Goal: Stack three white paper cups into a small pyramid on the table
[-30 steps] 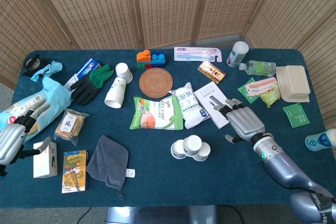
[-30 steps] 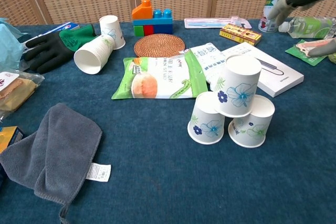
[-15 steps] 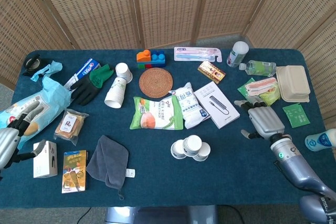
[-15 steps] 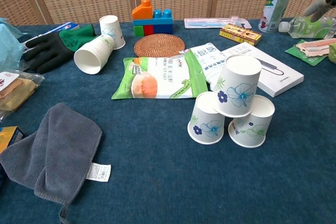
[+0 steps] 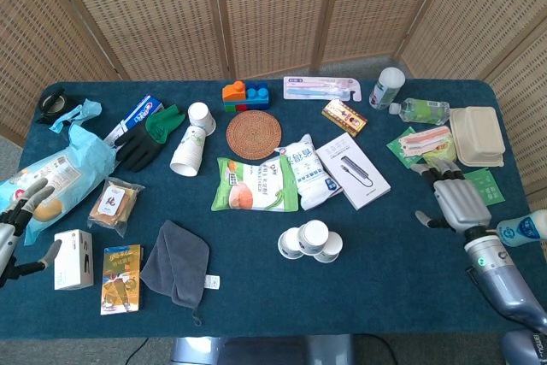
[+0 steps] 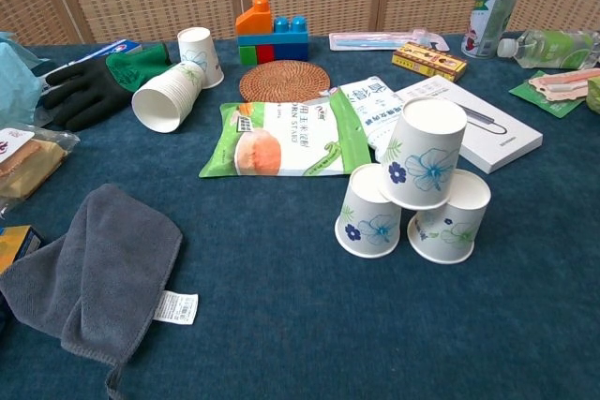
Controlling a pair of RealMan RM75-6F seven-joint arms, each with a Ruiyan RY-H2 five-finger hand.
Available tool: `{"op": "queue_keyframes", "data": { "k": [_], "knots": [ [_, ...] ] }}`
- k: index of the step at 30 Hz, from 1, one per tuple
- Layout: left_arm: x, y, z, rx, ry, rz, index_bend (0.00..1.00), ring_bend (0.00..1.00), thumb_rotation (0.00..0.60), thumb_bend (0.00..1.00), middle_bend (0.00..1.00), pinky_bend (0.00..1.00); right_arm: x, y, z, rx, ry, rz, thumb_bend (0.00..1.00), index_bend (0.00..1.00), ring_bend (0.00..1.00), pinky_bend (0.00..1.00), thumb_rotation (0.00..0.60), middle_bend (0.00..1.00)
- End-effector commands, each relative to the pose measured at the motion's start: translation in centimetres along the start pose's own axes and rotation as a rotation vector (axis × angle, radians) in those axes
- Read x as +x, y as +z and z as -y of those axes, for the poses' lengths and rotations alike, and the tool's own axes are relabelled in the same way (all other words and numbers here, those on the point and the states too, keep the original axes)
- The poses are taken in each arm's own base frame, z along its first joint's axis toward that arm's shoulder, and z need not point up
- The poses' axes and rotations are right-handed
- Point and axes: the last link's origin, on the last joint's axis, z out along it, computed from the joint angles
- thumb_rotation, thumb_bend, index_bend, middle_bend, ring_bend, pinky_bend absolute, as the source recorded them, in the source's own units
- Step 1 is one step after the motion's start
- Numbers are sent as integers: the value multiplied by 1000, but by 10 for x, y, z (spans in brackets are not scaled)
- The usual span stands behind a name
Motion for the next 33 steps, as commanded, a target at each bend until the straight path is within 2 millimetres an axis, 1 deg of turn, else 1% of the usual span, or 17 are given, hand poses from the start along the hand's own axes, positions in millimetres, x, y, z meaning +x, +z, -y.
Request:
{"op": "queue_keyframes", "data": {
  "k": [1,5,11,15,21,24,29,33],
  "knots": [
    [-2,-5,2,10,-6,3,0,0,600,470,0,97,-5,-7,-10,-17,30,-5,332,130,0,61,600,190],
    [-5,-11,5,25,-9,17,0,0,600,470,0,84,-9,-14,-22,-39,56,-18,330,130,0,47,600,190],
    [-7,-26,13,71,-18,7,0,0,600,469,0,73,-15,-26,-37,-81,103,-49,330,130,0,46,600,190],
    [-12,-38,20,109,-2,12,0,0,600,469,0,68,-18,-35,-48,-106,107,-77,329,132,0,46,600,190],
    [-18,-53,27,155,37,26,0,0,600,469,0,52,-22,-48,-58,-136,102,-117,330,133,0,46,600,190],
    [-19,-58,28,163,56,15,0,0,600,469,0,45,-23,-56,-63,-156,103,-150,328,132,0,44,600,190],
    [-20,-61,26,152,39,13,0,0,600,470,0,42,-27,-65,-69,-178,121,-221,330,125,0,14,600,188],
    [-21,-62,23,141,39,13,0,0,600,469,0,42,-29,-71,-72,-188,119,-292,330,102,0,0,600,163]
  ]
}}
